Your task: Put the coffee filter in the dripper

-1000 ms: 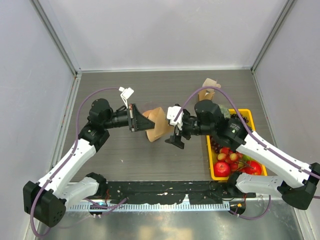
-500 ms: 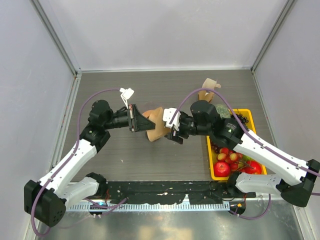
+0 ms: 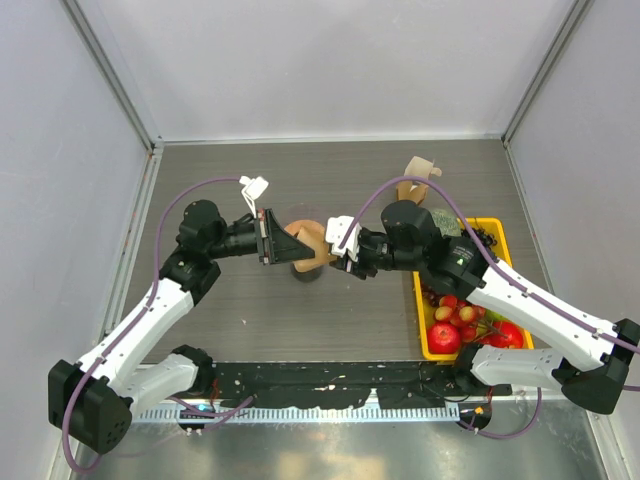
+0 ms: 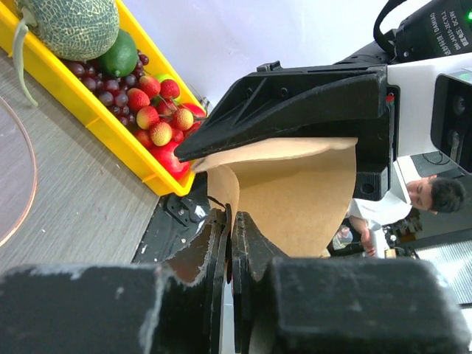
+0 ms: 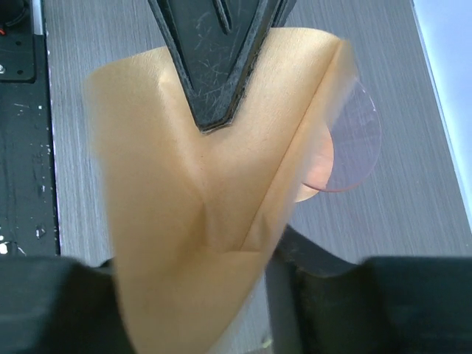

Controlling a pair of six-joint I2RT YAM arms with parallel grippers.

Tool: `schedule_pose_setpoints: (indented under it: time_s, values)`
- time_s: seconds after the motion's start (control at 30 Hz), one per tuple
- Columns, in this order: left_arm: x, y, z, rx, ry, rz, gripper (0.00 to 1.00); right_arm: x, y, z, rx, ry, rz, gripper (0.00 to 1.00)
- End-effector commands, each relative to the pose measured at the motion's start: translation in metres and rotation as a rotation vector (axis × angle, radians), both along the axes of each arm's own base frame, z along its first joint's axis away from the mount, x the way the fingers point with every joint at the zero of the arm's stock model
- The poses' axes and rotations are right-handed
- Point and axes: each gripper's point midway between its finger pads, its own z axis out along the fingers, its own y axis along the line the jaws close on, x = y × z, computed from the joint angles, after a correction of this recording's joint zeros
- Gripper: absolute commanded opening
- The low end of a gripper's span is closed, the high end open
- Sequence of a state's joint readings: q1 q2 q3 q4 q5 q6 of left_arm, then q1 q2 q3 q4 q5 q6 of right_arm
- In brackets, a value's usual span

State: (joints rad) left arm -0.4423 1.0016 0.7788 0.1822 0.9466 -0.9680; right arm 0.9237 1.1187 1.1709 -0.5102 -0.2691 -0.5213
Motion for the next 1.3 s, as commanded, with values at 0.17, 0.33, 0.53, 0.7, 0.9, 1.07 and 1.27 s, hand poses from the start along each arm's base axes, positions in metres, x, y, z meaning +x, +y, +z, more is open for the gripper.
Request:
schedule_pose_setpoints:
  time_s: [0.17,0.33,0.53,0.7,0.9,1.07,1.27]
  values:
    - [-0.005,0.016,0.021,0.05,-0.219,-0.033,0.77,-0.013,-0.004,0.026,0.06,-0.028,0.045,0.2]
    - [0.007,0.059,0.058,0.063,-0.491,0.096,0.99,-0.028,-0.007,0.024,0.072,0.021,0.092,0.17]
    - [-0.008,0.07,0.043,0.191,-0.572,0.08,0.99,-0.043,-0.003,0.02,0.076,0.085,0.162,0.18]
    - [-0.016,0.057,0.028,0.165,-0.389,0.099,0.99,-0.028,0.001,0.015,0.076,0.087,0.097,0.18]
    - [-0.023,0.031,0.002,0.201,-0.299,0.051,0.89,-0.026,0.007,0.012,0.079,0.12,0.084,0.19]
    - [-0.013,0.021,-0.003,0.185,-0.223,0.057,0.72,-0.031,0.007,0.006,0.066,0.135,0.107,0.2]
    - [-0.008,0.012,-0.001,0.136,-0.152,0.033,0.62,-0.033,0.007,-0.006,0.031,0.125,0.107,0.2]
